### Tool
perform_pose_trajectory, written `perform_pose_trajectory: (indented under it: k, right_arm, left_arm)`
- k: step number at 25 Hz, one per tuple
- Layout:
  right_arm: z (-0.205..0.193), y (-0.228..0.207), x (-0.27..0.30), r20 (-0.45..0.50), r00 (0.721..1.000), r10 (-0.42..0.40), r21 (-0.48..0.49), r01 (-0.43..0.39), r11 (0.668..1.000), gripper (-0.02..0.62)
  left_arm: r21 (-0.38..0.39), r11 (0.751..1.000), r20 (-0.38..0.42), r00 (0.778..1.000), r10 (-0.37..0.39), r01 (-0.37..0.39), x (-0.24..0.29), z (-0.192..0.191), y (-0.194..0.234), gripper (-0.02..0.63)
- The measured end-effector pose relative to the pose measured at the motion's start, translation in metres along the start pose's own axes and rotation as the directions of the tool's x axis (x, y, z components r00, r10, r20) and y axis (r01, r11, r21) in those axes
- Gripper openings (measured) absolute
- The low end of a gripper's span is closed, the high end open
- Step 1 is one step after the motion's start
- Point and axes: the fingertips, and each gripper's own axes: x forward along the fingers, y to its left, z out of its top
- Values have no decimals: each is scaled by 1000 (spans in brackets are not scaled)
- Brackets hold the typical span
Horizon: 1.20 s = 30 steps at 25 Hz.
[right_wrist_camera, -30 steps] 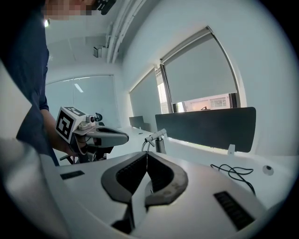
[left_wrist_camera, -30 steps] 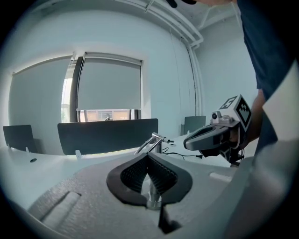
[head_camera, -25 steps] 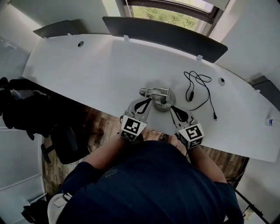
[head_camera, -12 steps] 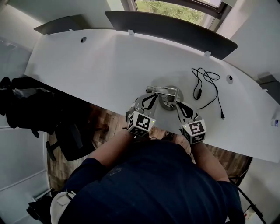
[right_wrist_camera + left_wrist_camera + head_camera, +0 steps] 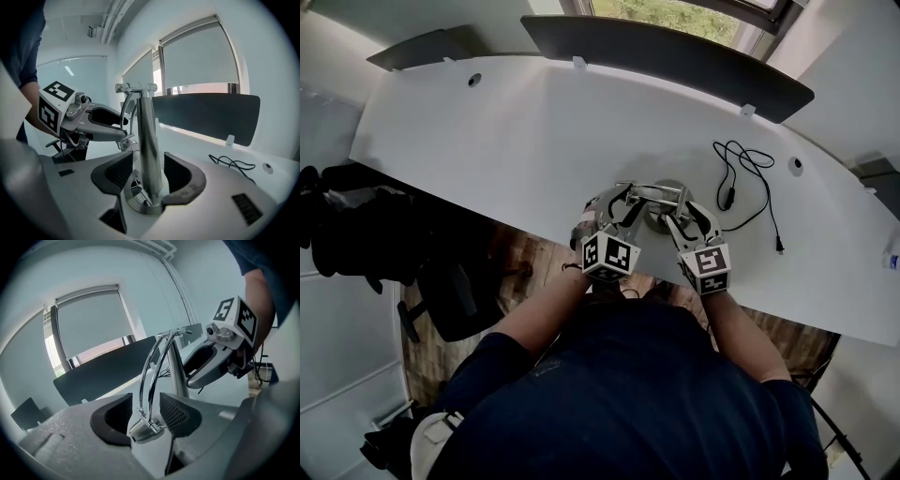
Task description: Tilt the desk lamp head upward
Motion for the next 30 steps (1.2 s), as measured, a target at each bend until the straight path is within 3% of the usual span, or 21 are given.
perform_pose_trajectory:
  k: [10,21,25,30]
  right_arm:
    - [-2,-5,30,-4,999,-39,5,39,999,210]
    - [-3,-6,41,-25,997,-74,-4,73,997,187]
    - [-4,-5,43,-27,998,-50,14,50,999,186]
    - [-5,-5,43,-51,997,-61,51,64,997,186]
  left_arm:
    - [87,996,-4,1000,-22,23,25,-1,-5,167]
    - [98,995,-12,1000,-9,10,40,-6,-3,166]
    - [98,995,-12,1000,-20,21,41,-6,5,83]
    - [141,988,-54,997,-52,60,41,-7,3,84]
